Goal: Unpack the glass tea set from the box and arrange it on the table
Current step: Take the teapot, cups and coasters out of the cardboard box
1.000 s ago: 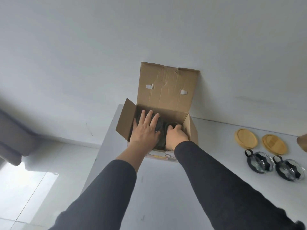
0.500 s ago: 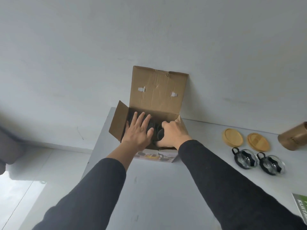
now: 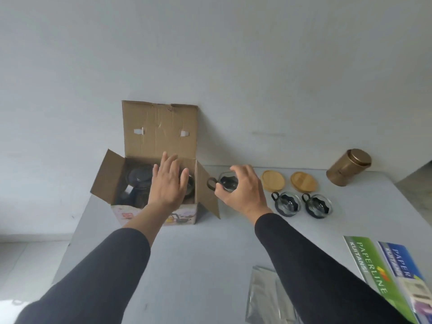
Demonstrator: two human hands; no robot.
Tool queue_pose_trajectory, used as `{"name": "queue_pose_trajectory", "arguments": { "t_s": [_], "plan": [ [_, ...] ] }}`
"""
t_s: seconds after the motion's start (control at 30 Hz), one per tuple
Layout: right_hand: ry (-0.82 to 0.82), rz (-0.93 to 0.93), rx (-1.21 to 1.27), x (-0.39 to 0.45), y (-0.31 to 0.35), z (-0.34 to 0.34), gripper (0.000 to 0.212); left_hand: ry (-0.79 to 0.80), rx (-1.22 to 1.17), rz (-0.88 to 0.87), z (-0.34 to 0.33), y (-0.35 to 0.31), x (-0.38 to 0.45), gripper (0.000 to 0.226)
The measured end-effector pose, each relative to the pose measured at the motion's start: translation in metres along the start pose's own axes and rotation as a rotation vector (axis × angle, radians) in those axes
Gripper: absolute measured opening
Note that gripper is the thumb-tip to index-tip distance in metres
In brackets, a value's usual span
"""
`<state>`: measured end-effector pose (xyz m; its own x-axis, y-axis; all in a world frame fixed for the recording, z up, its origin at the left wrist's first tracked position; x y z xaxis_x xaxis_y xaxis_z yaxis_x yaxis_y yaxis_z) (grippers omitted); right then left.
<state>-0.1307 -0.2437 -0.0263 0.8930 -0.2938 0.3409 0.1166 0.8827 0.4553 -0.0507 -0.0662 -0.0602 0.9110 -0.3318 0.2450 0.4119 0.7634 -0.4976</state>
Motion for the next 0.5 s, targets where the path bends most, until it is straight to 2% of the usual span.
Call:
{"name": "queue_pose_trajectory", "arguments": {
  "t_s": [0.13, 0.23, 0.37, 0.5],
  "plan": [
    [-0.105, -0.135, 0.097, -0.027, -0.067, 0.026, 0.061, 0.025, -0.06, -0.161, -0.029, -0.064, -0.012, 0.071],
    [-0.08, -0.236, 0.126, -0.047, -0.121, 0.045, 0.068, 0.136, -0.046, -0.181, -0.068, -0.106, -0.025, 0.055],
    [-0.08, -0.333, 0.101, -0.071, -0.191, 0.069, 0.082, 0.411, 0.107, -0.137, -0.132, -0.152, -0.044, 0.049],
    [-0.093, -0.379, 0.117, -0.088, -0.254, 0.083, 0.088, 0.647, 0.316, 0.021, -0.189, -0.187, -0.061, 0.066]
  ]
}}
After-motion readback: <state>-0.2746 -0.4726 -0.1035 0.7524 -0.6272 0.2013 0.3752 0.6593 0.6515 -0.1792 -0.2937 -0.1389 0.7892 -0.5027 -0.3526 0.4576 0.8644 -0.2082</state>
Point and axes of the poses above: each hand's wrist, its own x-axis towards the middle knuckle, its own z-axis out of the back of the hand, y = z × x, the point moved 2 cm from there along x, towards the middle knuckle, and after that the axes turned 2 degrees about -z, right-handed, at the moved point
